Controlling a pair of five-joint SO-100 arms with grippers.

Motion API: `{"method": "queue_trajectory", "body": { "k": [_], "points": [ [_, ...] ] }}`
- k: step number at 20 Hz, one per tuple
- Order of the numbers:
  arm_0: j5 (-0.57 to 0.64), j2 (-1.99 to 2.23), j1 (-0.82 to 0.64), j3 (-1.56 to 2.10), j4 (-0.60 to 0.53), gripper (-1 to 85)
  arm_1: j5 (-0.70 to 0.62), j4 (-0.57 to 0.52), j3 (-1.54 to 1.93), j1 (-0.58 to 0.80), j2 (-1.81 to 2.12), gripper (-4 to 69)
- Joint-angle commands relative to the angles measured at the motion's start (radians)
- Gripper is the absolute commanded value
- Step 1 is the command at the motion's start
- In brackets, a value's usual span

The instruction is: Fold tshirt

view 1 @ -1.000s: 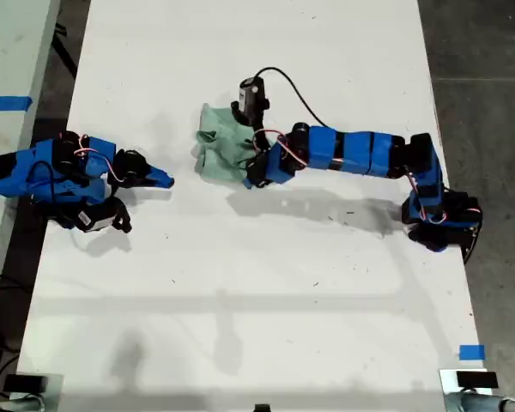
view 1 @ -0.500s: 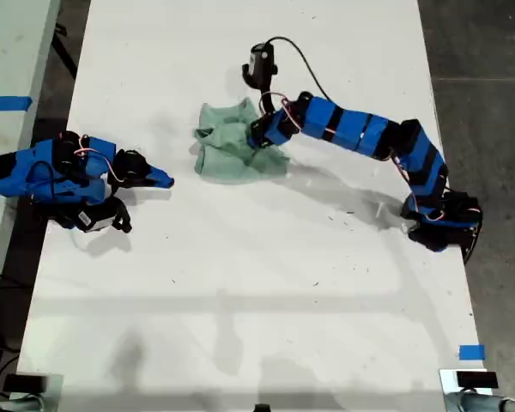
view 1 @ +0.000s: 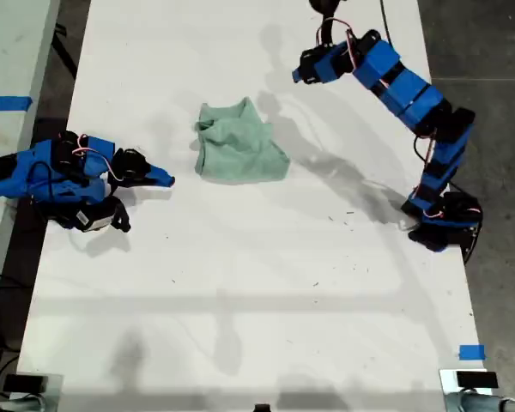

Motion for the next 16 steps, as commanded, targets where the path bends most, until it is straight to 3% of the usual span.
{"method": "queue_trajectory", "body": {
  "k": [1,3,9,16],
  "points": [
    [0.000,0.012,-0.015,0.005,-0.005,0.1,0.023,-0.011,0.144,-0.152,0.206,-1.1],
    [0.000,0.012,-0.008,0.005,-0.005,0.1,0.083,-0.060,0.253,-0.322,0.222,-1.1],
    [0.000,0.012,0.008,0.005,-0.005,0.1,0.321,0.040,0.425,-0.695,0.233,-1.1],
    [0.005,0.015,0.006,0.005,-0.005,0.1,0.219,-0.041,0.017,-0.644,-0.121,-1.1]
  ]
}}
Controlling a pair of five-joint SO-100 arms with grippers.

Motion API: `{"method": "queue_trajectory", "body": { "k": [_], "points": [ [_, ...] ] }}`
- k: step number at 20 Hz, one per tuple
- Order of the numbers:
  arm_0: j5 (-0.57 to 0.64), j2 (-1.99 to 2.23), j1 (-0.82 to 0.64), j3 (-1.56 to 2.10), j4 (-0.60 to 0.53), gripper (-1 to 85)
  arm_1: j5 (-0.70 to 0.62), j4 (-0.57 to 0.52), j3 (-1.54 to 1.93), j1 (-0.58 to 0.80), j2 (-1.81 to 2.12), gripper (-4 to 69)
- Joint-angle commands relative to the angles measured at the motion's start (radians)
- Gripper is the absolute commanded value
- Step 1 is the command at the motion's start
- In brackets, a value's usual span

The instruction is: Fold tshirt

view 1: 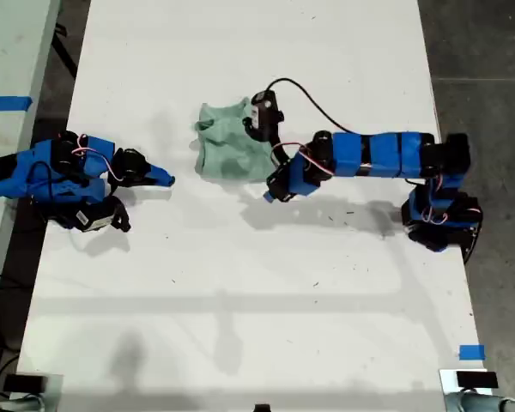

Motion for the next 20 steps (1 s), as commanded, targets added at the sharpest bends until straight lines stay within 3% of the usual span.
{"method": "queue_trajectory", "body": {
  "k": [1,4,7,11,15,17,20],
  "points": [
    [0.005,0.011,0.008,0.005,-0.005,0.1,-0.055,-0.049,-0.298,0.041,-0.173,-1.1],
    [0.005,0.011,0.012,0.005,-0.005,0.1,-0.083,-0.066,-0.577,0.066,-0.403,-1.1],
    [0.005,0.011,0.012,0.005,-0.005,0.1,-0.106,-0.210,-0.578,0.147,-0.474,-1.1],
    [0.005,0.011,0.009,0.005,-0.005,0.1,-0.207,-0.382,-0.589,0.322,-0.486,-1.1],
    [0.005,0.011,0.005,0.005,-0.005,0.1,-0.225,-0.500,-0.594,0.545,-0.537,-1.1],
    [0.005,0.011,0.003,0.005,-0.005,0.1,-0.216,-0.454,-0.594,0.649,-0.554,-1.1],
    [-0.002,0.063,0.011,0.005,0.015,2.6,-0.242,-0.233,-0.566,0.724,-0.434,-1.1]
  ]
}}
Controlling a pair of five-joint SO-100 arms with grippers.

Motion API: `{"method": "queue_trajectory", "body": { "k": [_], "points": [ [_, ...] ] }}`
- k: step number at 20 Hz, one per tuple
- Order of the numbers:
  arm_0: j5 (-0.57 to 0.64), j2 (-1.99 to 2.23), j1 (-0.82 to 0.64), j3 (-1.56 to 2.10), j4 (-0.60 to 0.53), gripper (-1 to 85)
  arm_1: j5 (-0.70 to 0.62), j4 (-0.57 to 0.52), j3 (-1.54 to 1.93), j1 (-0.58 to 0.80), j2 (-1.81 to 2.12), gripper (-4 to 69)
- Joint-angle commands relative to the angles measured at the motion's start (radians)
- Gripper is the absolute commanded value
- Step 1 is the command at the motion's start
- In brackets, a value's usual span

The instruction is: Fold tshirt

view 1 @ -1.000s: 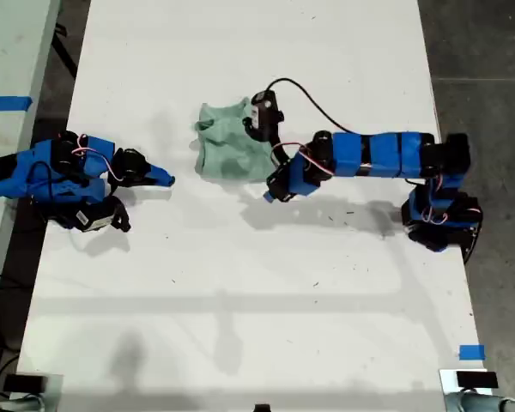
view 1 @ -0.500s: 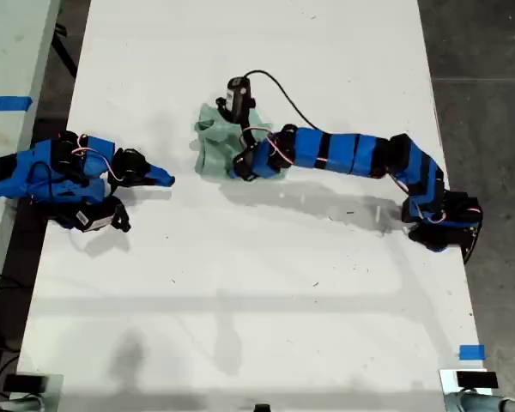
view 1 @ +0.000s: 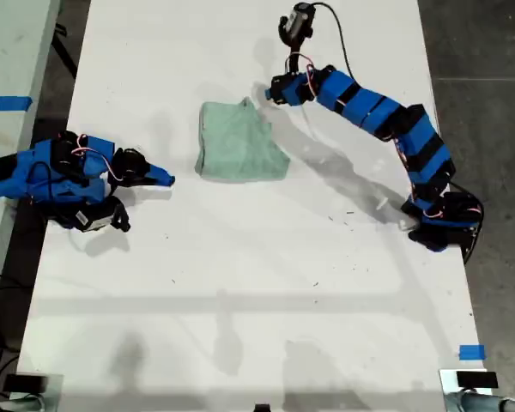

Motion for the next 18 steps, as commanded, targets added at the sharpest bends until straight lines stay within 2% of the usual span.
{"method": "queue_trajectory", "body": {
  "k": [1,4,5,9,12,15,18],
  "points": [
    [0.002,0.124,0.023,0.006,0.040,4.9,-0.029,0.216,-0.041,0.029,0.221,-1.1],
    [-0.003,0.167,0.052,0.002,0.058,8.7,-0.046,0.422,0.132,-0.011,0.532,-1.1],
    [-0.005,0.167,0.049,0.002,0.058,8.8,-0.037,0.451,0.261,-0.028,0.675,-1.1],
    [-0.005,0.167,0.064,0.000,0.058,10.6,0.083,0.456,0.962,-0.091,1.365,-1.1],
    [-0.005,0.167,0.210,0.002,0.058,13.8,0.293,0.472,1.468,-0.192,1.821,-1.1],
    [0.000,0.167,0.278,0.000,0.058,13.8,0.561,0.459,1.942,-0.339,2.261,-1.1],
    [0.000,0.167,0.293,0.000,0.058,13.8,0.862,0.620,2.261,-0.476,2.772,-1.1]
  ]
}}
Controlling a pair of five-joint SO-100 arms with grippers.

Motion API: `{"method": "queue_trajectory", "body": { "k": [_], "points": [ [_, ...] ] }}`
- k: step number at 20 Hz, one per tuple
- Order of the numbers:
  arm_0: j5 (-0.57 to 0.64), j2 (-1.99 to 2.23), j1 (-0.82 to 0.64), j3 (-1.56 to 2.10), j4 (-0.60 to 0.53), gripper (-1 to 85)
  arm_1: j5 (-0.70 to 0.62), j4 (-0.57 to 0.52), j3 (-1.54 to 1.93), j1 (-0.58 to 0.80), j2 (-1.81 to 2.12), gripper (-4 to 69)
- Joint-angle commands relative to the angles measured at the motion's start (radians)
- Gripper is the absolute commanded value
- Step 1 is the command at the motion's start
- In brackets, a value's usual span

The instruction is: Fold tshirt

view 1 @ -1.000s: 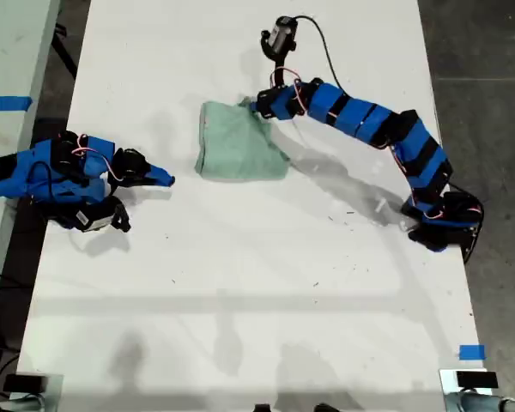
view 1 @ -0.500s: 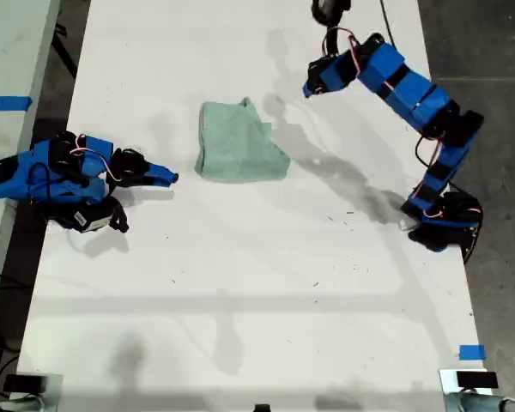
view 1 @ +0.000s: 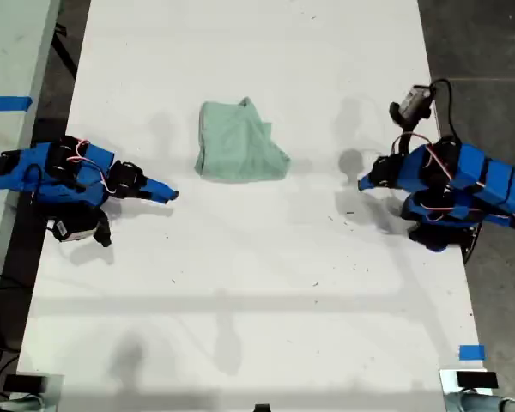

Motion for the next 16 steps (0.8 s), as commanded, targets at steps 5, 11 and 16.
{"method": "queue_trajectory", "body": {
  "k": [5,11,16],
  "points": [
    [-0.006,0.107,0.035,0.002,0.005,14.0,0.296,0.051,0.179,-0.161,0.336,8.2],
    [-0.006,0.107,0.035,0.002,0.005,14.1,-0.380,0.051,0.179,-0.153,0.339,7.3],
    [-0.006,0.107,0.035,0.002,0.005,14.1,-0.382,0.051,0.179,-0.153,0.339,6.9]
  ]
}}
